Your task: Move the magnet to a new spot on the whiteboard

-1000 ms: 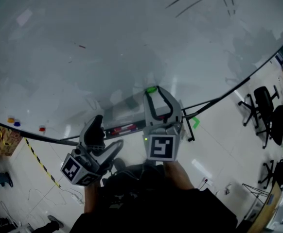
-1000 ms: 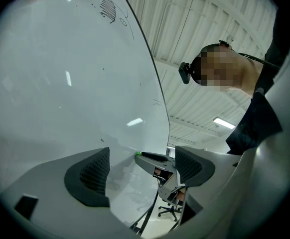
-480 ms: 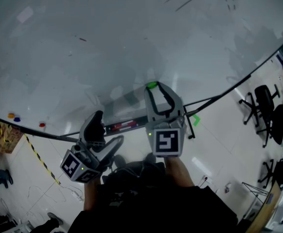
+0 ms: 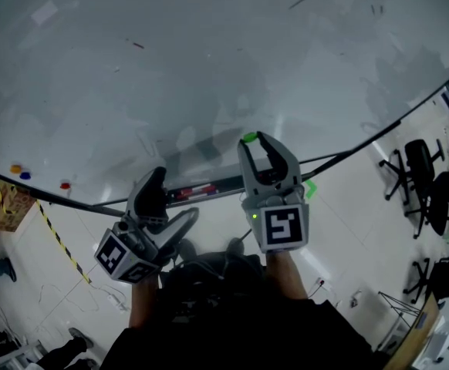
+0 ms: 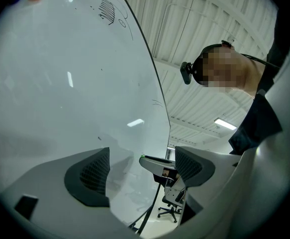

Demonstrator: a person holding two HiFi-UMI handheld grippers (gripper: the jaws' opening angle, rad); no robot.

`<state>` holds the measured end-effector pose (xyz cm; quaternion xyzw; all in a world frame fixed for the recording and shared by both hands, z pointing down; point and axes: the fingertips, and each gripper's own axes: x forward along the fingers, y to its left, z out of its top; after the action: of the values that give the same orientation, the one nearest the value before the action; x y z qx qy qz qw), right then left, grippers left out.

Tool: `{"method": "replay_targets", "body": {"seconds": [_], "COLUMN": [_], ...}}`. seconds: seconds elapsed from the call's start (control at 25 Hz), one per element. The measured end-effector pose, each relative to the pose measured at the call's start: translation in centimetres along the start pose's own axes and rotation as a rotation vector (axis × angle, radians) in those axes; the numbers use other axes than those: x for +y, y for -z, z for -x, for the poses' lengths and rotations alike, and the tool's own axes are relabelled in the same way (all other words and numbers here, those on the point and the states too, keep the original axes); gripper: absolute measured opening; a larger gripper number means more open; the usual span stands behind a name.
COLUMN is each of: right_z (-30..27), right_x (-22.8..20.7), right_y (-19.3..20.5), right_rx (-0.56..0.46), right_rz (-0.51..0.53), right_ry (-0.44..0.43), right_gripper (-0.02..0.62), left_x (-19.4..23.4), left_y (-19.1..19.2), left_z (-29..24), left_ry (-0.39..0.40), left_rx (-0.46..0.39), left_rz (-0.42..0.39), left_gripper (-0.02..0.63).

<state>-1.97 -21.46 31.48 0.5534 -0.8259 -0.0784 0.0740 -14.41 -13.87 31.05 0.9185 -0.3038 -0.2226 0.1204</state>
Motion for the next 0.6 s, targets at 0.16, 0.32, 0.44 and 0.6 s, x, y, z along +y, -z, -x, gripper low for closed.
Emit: {"method": "replay_targets", "body": {"seconds": [0.16,0.32,0.44,0.6], "right_z": [0.7,1.2,1.6,1.9], "right_x": [-0.2,-0.2,-0.4,-0.5], "right_y": [-0.2,-0.4,-0.5,-0.7], "right_rx": [-0.016,-0.022,-0.033,-0.043], "right_rz": [-0.025,-0.048,-0.053,-0.058], "right_ry": [-0.029,-0.053,-0.066,-0.081], "right_gripper": [0.152,0.152,0.152,0.152], "left_x": [-0.1,-0.4,-0.5,-0.8], "left_y": [0.1,0.3,0.4,0.6], "left_z": [-0.1,-0.2,-0.5,-0.9], "left_ry": [-0.009,-0.012,-0.012,-0.012], "left_rx": [0.000,0.004,0.004,-0.004], "left_rz": [0.004,0.000,0.000,0.007], "left_gripper": [0.405,0.405,0.405,0.405]}}
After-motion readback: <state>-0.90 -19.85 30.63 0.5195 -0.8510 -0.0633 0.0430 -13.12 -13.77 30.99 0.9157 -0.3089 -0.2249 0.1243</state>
